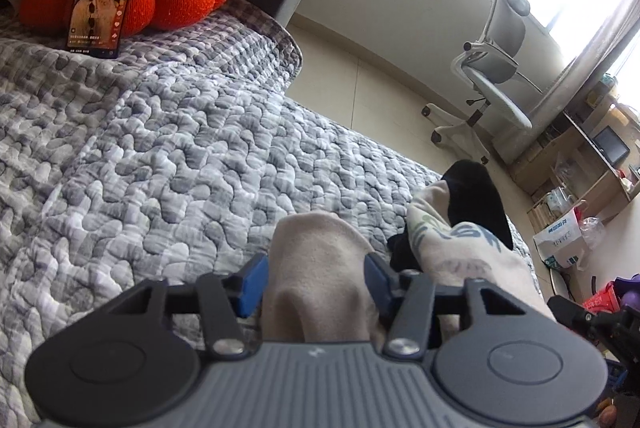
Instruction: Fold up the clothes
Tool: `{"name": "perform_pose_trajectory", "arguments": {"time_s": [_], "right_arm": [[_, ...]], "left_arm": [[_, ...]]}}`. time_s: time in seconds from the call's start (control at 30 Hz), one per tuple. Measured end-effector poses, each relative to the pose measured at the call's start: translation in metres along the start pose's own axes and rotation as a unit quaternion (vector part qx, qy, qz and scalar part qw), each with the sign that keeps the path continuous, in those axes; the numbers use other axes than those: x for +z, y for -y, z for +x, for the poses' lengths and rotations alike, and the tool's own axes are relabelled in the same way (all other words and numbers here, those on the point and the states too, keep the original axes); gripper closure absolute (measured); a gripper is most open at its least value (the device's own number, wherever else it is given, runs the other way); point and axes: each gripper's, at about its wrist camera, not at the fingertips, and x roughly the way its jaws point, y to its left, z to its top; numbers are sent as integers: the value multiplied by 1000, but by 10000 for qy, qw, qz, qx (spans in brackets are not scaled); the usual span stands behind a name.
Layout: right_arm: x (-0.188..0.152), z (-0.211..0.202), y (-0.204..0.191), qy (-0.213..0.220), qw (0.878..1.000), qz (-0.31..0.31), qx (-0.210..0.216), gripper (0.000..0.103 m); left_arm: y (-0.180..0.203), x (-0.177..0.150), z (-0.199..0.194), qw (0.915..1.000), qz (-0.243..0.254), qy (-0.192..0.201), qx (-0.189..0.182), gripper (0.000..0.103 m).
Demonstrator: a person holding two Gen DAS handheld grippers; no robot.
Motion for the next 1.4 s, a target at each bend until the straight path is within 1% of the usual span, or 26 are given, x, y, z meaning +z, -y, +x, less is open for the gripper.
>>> {"name": "perform_pose_trajectory", "arguments": {"time_s": [0.07, 0.1, 0.13, 0.17, 0.2, 0.23, 0.33, 0.43, 0.57, 0.7, 0.83, 0.87, 0.93, 1.03, 1.1, 1.17, 1.3, 1.33, 1.4], "right_arm": [[-1, 6, 4, -31, 9998, -33, -199, 42], [-2, 9, 7, -76, 9996, -48, -281, 42], [-3, 13, 10, -104, 9993, -53, -341, 53], [-4, 16, 13, -153, 9992, -24, -365, 78], [-4, 18, 16, -208, 9991, 13, -381, 90], [-4, 20, 20, -278, 9991, 146, -298, 94], [-1, 12, 29, -223, 9985, 483, -130, 95], [4, -4, 28, 32, 9988, 482, -62, 96], [8, -25, 29, 346, 9983, 473, 26, 96], [9, -41, 33, 562, 9975, 422, -11, 96], [9, -49, 41, 638, 9972, 364, -104, 96], [9, -51, 43, 648, 9972, 361, -128, 96], [10, -54, 47, 673, 9970, 343, -187, 96], [10, -57, 56, 683, 9966, 328, -309, 96], [8, -56, 63, 608, 9966, 366, -412, 97], [6, -54, 70, 514, 9965, 416, -512, 96], [3, -43, 80, 252, 9959, 508, -702, 96], [2, -40, 83, 185, 9957, 502, -756, 96], [0, -34, 87, 67, 9953, 465, -849, 96]], "left_arm": [[2, -2, 4, 10000, -47, 27, 38, 82], [3, -2, 4, 10000, -71, 62, 33, 89], [4, -2, 3, 9999, -94, 111, 15, 99], [6, -2, 0, 9998, -132, 160, 2, 100], [8, -2, -4, 9996, -172, 206, -10, 100], [11, -2, -9, 9995, -207, 250, -24, 101], [20, -3, -29, 9988, -95, 469, -56, 101], [26, -6, -50, 9976, 61, 687, -4, 101], [25, -8, -84, 9954, 68, 957, 55, 101], [18, -10, -125, 9923, 84, 1233, 61, 101], [11, -13, -155, 9913, 192, 1302, 66, 101], [9, -14, -160, 9918, 229, 1254, 52, 101], [6, -16, -165, 9942, 331, 1021, -7, 101], [1, -21, -158, 9973, 547, 456, -205, 101], [-3, -24, -153, 9970, 696, 61, -346, 101], [-7, -28, -138, 9951, 844, -371, -352, 101], [-12, -35, -105, 9877, 1081, -1121, -158, 100], [-13, -37, -99, 9857, 1105, -1266, -137, 100], [-15, -39, -90, 9835, 1099, -1434, -39, 95]]}}
